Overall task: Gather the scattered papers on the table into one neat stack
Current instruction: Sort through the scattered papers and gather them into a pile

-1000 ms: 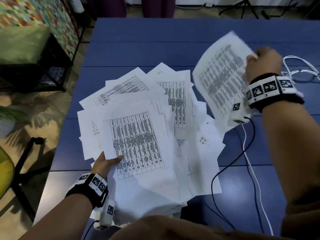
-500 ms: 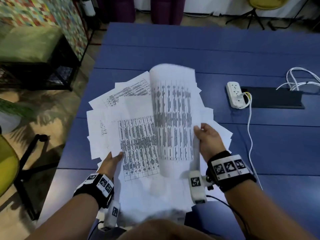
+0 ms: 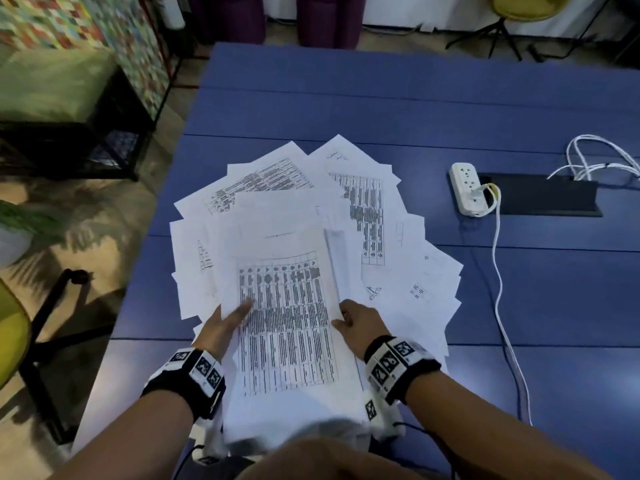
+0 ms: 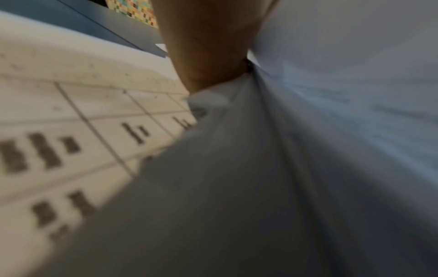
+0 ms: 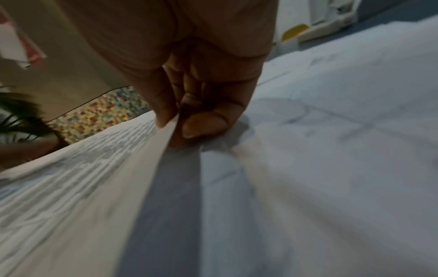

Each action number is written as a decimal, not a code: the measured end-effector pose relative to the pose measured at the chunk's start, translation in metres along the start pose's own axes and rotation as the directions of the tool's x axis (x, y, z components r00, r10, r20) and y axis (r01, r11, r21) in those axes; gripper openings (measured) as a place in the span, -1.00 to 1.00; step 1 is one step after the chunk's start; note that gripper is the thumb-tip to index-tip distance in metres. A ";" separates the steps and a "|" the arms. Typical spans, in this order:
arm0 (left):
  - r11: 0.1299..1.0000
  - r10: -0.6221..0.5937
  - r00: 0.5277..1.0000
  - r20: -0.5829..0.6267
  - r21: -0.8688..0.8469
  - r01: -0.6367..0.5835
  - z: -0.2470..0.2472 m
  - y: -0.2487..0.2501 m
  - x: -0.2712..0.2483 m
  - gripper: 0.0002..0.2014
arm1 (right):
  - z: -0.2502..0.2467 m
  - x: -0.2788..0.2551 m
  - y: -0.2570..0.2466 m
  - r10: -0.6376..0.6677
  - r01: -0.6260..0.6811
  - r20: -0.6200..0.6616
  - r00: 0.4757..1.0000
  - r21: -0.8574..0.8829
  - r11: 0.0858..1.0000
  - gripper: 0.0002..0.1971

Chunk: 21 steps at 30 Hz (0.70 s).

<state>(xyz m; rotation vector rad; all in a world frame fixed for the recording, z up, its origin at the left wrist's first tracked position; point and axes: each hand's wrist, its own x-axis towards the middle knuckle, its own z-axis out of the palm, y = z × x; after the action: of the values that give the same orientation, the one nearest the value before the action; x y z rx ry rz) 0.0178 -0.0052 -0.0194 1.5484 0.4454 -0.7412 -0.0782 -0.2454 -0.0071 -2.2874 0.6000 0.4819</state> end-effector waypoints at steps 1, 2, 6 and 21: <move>1.000 0.026 1.000 -0.009 0.018 -0.026 0.002 0.001 0.000 -0.10 | -0.007 0.004 -0.002 -0.031 0.031 0.022 0.999 -0.028 0.999 -0.73; 0.999 0.018 1.000 -0.017 0.049 -0.017 0.005 0.001 0.000 -0.16 | -0.016 0.009 -0.004 -0.038 0.038 0.011 0.999 -0.017 0.999 -0.76; 0.998 0.011 0.998 -0.069 0.061 -0.006 0.007 0.003 -0.003 -0.18 | -0.072 0.059 0.008 0.047 -0.024 -0.311 0.949 0.077 0.997 -0.53; 0.996 0.023 0.995 -0.093 0.084 -0.015 0.000 -0.006 0.006 -0.19 | -0.160 0.164 0.036 0.297 -0.285 -0.193 0.935 0.087 0.955 -0.01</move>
<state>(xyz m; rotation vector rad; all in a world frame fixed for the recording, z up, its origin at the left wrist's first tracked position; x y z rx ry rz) 0.0176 -0.0057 -0.0277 1.6687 0.4736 -0.6809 0.0633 -0.4287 0.0000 -2.2170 1.0522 0.3640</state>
